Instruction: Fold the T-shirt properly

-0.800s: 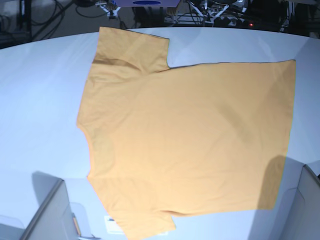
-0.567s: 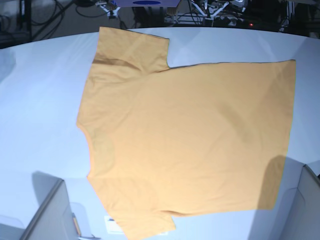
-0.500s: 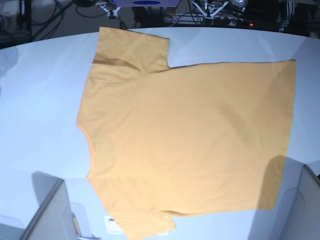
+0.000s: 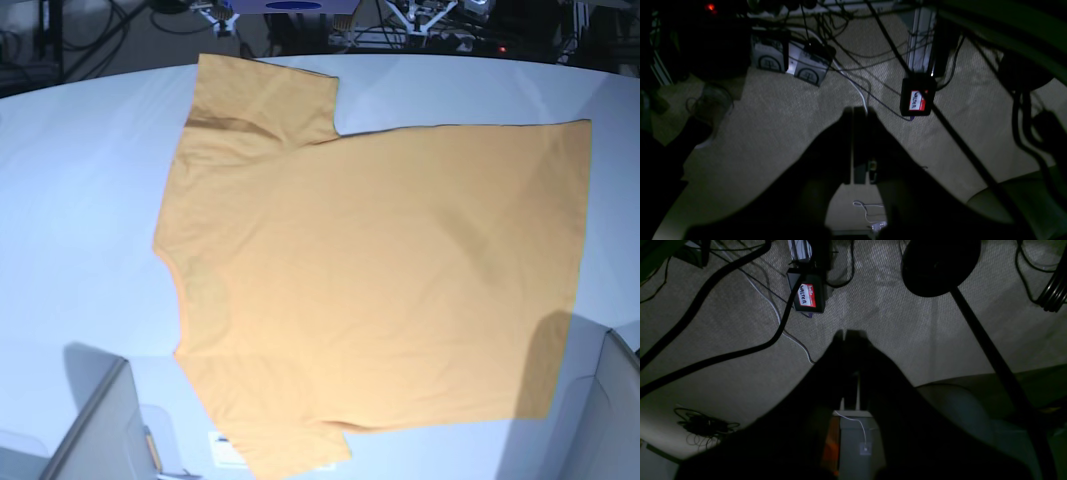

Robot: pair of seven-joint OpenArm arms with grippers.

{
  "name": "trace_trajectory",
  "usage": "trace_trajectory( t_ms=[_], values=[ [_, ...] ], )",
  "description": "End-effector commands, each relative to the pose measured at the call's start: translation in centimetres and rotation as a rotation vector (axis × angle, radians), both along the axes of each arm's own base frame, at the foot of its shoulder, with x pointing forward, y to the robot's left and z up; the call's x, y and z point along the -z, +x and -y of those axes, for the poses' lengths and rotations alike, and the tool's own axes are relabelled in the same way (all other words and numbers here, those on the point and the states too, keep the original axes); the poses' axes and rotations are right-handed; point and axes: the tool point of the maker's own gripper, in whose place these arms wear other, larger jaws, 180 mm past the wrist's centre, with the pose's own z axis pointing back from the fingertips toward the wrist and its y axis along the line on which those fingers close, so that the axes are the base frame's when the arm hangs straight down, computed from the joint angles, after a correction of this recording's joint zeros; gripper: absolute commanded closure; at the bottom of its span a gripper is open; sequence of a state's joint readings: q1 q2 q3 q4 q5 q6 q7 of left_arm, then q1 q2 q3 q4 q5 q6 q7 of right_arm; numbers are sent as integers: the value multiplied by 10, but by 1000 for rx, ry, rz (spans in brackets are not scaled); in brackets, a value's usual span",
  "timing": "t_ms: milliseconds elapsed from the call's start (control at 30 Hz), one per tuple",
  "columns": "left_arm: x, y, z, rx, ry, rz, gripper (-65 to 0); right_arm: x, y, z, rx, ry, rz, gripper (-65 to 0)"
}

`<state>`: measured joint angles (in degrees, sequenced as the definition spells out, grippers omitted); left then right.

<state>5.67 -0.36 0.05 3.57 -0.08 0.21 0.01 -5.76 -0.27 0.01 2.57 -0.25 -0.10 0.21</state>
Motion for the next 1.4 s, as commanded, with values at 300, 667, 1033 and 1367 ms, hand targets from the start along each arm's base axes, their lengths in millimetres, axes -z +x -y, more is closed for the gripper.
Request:
trace_trajectory(
  t_ms=[300,667,1033,1367],
  values=[
    [-1,-6,-4,-4,11,-13,0,-1,-3,18,-5,-26,-7,0],
    [-6,-40,-16,15,27,-47,0,-4,-31,18,2,-27,-19,0],
    [-27,-56,-66,63,91,98,0,-22,-57,27,-10,-36,87,0],
    [-72,-38,-61,113,70,299,0,-54,-39,57,129,-132,254,0]
  ],
)
